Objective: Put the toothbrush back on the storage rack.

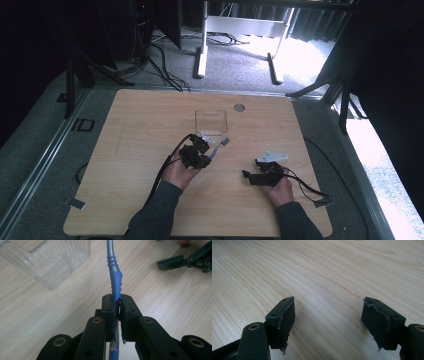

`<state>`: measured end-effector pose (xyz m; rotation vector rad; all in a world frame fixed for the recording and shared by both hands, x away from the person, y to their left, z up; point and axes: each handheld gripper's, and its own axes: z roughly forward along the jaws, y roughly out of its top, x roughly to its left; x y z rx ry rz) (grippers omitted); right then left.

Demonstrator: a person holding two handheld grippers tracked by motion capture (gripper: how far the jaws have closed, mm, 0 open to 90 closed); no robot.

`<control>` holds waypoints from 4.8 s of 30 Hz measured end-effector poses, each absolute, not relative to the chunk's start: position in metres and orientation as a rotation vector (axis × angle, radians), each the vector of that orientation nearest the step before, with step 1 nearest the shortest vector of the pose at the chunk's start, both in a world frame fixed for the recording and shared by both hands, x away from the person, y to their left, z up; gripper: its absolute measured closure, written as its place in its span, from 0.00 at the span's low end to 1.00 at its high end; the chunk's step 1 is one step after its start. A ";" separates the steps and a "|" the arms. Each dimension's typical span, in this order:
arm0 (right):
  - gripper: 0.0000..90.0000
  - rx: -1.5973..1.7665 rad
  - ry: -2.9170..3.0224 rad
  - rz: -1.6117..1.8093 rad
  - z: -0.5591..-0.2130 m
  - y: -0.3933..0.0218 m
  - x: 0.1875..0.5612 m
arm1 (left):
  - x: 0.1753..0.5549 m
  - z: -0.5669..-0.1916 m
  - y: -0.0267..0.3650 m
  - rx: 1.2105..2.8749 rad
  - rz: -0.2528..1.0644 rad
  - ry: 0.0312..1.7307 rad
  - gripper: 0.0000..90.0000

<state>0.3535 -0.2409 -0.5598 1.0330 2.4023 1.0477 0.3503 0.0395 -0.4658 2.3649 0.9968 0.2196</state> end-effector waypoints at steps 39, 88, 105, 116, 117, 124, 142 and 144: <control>0.30 1.035 2.403 1.048 -0.560 -0.241 0.353 | 0.346 -0.454 0.046 2.160 0.360 0.959 0.92; 0.30 1.037 2.402 1.048 -0.560 -0.241 0.353 | 0.362 -0.446 0.057 1.990 0.453 0.866 0.92; 0.30 1.036 2.402 1.046 -0.560 -0.241 0.353 | 0.366 -0.448 0.060 1.906 0.493 0.865 0.92; 0.30 1.035 2.402 1.048 -0.560 -0.241 0.353 | 0.368 -0.448 0.062 1.873 0.513 0.854 0.92; 0.30 1.035 2.402 1.048 -0.560 -0.241 0.353 | 0.369 -0.448 0.063 1.869 0.516 0.854 0.92; 0.30 1.035 2.403 1.048 -0.560 -0.241 0.354 | 0.371 -0.449 0.065 1.843 0.538 0.842 0.92; 0.30 1.035 2.403 1.048 -0.560 -0.241 0.354 | 0.380 -0.446 0.070 1.793 0.549 0.841 0.92; 0.30 1.035 2.403 1.048 -0.560 -0.241 0.354 | 0.381 -0.445 0.071 1.777 0.546 0.843 0.92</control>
